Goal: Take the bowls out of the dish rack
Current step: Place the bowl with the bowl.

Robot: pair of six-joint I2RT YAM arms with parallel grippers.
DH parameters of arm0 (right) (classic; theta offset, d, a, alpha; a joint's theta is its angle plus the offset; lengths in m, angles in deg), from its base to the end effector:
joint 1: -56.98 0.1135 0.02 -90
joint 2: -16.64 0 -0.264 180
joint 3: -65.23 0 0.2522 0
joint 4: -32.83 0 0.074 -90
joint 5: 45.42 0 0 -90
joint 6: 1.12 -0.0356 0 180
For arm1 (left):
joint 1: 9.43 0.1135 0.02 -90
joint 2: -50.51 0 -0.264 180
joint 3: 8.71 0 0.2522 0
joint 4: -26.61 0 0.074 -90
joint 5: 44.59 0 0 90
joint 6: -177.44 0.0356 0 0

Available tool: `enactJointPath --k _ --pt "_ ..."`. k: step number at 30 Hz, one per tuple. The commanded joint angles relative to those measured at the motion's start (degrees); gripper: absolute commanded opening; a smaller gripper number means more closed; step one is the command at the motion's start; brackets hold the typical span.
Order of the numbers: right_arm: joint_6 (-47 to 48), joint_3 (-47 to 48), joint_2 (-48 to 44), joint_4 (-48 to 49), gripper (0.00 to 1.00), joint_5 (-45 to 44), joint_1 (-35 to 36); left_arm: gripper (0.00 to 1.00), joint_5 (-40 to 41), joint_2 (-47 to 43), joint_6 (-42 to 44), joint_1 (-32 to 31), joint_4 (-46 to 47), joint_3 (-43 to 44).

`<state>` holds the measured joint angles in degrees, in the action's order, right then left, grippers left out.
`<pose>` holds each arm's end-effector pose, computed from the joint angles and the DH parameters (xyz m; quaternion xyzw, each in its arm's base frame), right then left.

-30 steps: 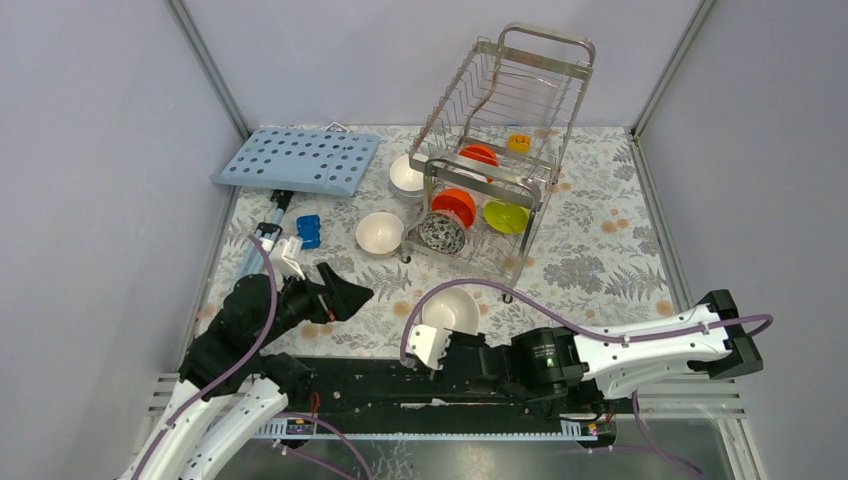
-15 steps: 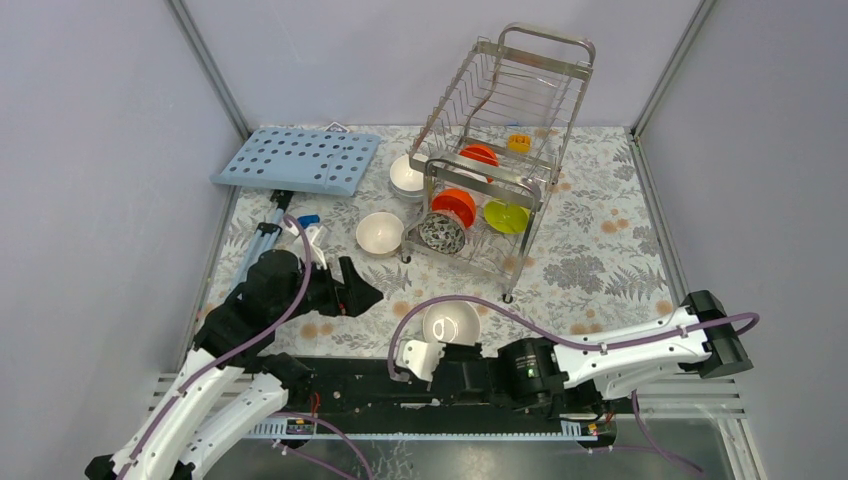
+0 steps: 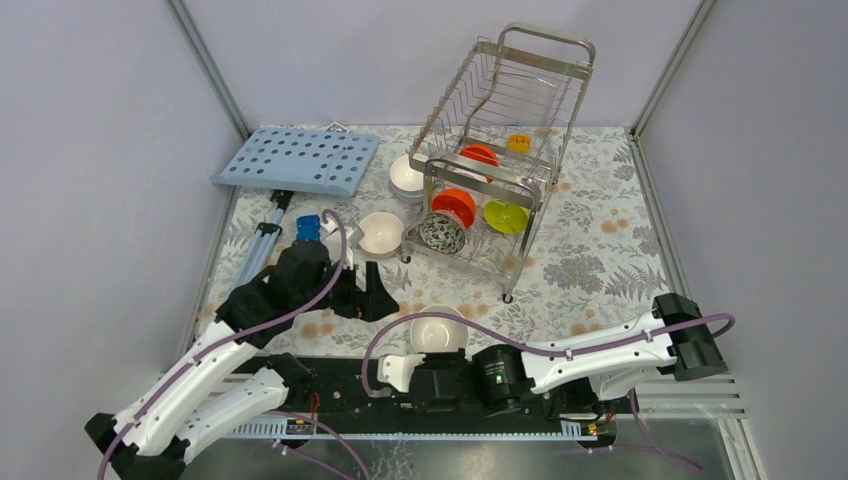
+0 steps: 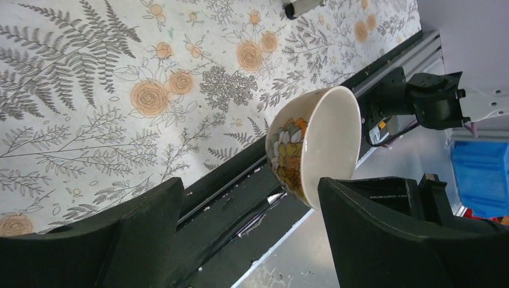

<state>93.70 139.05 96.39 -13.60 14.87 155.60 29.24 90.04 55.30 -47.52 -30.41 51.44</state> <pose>-0.0257 0.2873 0.2641 -0.6670 0.6317 0.0619 0.3902 0.1037 -0.0939 0.3061 0.1092 0.8792 -0.3595 0.2929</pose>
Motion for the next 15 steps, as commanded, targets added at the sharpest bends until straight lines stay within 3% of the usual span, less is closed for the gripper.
enactJointPath --k 1,5,12,15 --pt "2.33 3.59 0.04 0.57 0.0 -0.48 0.48 0.87 0.74 1.27 -0.35 -2.11 5.49 0.95" --pt "2.34 3.33 -0.17 0.72 0.0 -0.39 0.42 0.86 -0.08 3.12 -0.54 -5.38 6.97 1.01" --pt "3.97 4.89 1.45 0.77 0.0 -0.04 0.42 0.78 8.69 9.03 -1.41 -17.52 7.69 1.87" --pt "4.3 5.7 1.89 0.52 0.0 0.0 0.43 0.74 11.29 10.63 -1.65 -19.43 7.58 2.03"
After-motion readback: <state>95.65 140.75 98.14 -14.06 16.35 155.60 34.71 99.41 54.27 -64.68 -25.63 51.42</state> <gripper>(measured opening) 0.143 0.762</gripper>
